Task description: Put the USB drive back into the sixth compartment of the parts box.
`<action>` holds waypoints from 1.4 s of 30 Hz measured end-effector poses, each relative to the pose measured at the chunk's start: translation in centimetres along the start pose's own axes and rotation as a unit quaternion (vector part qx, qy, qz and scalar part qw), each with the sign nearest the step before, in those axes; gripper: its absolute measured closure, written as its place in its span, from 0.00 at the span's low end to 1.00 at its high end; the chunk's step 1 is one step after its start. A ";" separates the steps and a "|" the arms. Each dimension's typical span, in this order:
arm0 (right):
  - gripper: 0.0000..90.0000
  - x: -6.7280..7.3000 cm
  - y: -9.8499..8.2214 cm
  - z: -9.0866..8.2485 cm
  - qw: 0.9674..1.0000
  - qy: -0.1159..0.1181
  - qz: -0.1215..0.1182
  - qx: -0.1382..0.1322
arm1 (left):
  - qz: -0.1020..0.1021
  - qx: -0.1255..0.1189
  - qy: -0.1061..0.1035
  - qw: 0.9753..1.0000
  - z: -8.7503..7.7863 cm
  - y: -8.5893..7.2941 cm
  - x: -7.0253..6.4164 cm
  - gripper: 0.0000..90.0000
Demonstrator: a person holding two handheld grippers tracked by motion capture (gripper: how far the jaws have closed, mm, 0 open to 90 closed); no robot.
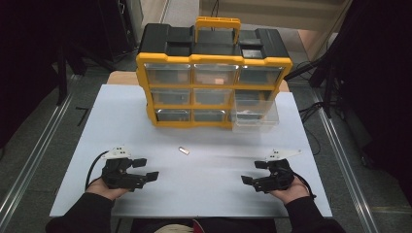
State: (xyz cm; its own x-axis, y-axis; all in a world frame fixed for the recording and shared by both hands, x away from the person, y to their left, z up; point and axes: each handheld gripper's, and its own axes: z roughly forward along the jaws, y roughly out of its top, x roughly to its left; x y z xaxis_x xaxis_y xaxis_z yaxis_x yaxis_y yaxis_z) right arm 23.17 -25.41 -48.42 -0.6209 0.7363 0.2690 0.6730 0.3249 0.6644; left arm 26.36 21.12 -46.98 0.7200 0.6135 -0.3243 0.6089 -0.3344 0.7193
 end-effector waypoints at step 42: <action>0.17 0.0 0.8 0.4 1.000 0.018 -0.001 -0.005 | -0.012 -0.007 -0.010 1.000 -0.2 0.2 0.1 0.30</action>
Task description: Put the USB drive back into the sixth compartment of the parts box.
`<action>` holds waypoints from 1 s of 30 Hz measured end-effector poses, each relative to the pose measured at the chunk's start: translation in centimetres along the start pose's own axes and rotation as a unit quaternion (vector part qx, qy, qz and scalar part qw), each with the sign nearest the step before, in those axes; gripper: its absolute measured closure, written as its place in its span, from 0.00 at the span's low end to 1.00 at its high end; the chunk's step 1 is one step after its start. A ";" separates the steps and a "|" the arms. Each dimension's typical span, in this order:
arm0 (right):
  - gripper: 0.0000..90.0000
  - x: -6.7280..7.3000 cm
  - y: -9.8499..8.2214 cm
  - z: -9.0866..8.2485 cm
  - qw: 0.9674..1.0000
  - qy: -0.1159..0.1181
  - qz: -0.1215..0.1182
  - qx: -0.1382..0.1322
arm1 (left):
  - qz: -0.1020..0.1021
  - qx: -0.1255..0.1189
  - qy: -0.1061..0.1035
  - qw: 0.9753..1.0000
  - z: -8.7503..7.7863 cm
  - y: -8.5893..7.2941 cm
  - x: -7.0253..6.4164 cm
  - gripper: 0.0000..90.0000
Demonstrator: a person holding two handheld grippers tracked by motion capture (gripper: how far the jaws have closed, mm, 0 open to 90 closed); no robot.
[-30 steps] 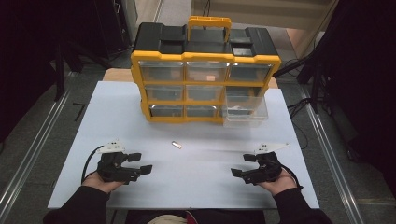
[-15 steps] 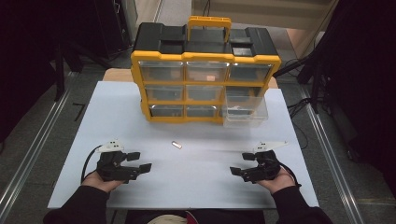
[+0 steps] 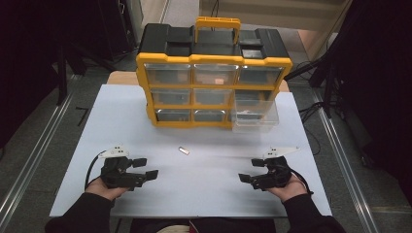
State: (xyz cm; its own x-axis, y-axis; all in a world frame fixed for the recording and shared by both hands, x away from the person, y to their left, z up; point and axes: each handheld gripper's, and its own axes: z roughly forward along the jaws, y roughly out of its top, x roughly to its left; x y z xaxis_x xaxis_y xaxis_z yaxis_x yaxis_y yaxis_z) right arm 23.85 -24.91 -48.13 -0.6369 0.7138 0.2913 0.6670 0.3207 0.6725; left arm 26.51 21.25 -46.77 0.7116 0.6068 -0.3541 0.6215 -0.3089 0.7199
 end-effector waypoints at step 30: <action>0.17 1.3 2.4 0.6 1.000 0.001 -0.017 0.005 | 0.005 0.006 0.001 1.000 0.2 0.1 -0.1 0.30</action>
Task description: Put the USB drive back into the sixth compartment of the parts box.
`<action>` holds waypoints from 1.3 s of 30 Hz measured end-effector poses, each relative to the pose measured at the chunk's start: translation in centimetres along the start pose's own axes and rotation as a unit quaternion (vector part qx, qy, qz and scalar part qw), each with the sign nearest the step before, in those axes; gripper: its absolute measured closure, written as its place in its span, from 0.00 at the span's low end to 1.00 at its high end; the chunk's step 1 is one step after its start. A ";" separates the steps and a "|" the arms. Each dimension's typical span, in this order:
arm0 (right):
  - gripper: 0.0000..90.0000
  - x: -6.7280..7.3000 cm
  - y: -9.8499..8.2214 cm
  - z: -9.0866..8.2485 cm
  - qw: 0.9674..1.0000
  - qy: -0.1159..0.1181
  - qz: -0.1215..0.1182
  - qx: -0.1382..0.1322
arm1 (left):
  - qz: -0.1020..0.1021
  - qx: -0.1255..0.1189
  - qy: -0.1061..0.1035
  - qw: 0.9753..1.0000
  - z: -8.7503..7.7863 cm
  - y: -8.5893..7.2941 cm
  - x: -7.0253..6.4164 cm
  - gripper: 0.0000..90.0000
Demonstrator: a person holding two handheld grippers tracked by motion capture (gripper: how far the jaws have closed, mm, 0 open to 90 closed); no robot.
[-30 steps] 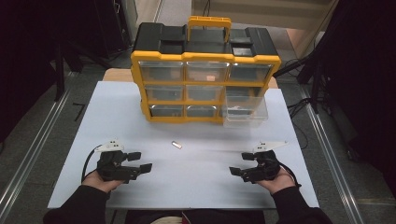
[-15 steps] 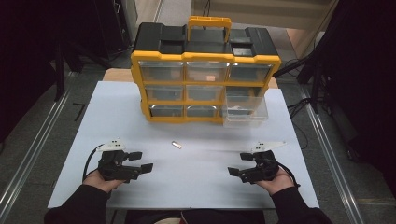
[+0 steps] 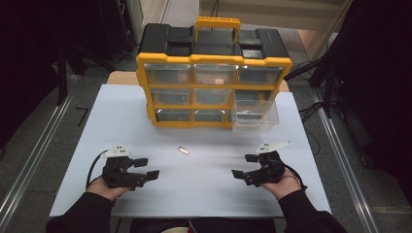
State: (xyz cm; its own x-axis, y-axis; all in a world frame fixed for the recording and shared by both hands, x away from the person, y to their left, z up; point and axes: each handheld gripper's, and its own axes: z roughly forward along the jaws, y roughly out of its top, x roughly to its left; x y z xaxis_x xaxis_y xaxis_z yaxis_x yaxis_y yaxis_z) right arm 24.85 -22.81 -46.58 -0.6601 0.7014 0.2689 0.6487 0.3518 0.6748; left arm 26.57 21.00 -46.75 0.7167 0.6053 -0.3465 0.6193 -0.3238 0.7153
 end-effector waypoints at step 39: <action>0.17 2.6 3.7 2.7 0.999 0.025 -0.021 0.004 | -0.005 -0.003 0.002 1.000 -0.3 -0.1 0.2 0.30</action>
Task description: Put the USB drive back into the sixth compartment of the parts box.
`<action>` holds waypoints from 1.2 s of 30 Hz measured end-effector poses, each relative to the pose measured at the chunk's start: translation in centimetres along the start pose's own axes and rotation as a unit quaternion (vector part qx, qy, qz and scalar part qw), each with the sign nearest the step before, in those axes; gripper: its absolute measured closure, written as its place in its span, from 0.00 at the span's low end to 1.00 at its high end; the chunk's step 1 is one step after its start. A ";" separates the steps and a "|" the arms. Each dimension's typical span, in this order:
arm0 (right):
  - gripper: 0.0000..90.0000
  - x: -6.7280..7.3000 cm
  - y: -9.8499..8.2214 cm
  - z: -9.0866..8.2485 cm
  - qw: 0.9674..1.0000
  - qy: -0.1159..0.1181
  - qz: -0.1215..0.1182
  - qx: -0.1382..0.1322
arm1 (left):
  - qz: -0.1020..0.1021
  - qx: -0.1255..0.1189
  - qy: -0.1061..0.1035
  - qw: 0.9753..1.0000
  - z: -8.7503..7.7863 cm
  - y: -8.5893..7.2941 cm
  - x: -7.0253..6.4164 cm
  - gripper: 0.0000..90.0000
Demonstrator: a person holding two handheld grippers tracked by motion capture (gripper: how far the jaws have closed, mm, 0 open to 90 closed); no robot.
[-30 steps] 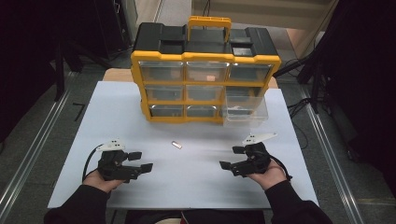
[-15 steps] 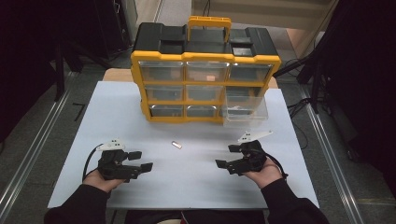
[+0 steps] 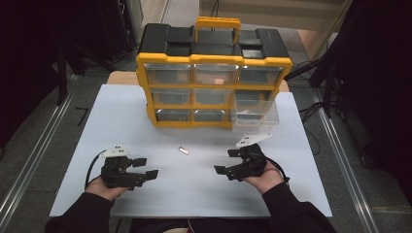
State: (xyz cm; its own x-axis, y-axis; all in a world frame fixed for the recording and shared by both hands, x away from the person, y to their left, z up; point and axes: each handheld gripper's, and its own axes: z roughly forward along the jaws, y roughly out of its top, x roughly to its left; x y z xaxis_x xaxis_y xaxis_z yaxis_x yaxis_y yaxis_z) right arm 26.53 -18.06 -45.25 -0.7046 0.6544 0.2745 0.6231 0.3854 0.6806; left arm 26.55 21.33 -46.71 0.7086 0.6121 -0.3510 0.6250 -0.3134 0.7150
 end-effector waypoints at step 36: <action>0.17 2.1 3.8 3.9 0.998 0.022 -0.045 0.040 | 0.002 0.001 0.002 1.000 0.0 -0.1 0.0 0.30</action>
State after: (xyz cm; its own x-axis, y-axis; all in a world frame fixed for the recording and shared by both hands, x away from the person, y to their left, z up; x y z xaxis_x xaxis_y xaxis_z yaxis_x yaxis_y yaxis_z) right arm 28.75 -12.68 -44.77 -0.7717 0.5867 0.2455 0.5809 0.4932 0.6475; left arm 26.46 21.36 -46.75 0.7098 0.6133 -0.3464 0.6228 -0.3168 0.7154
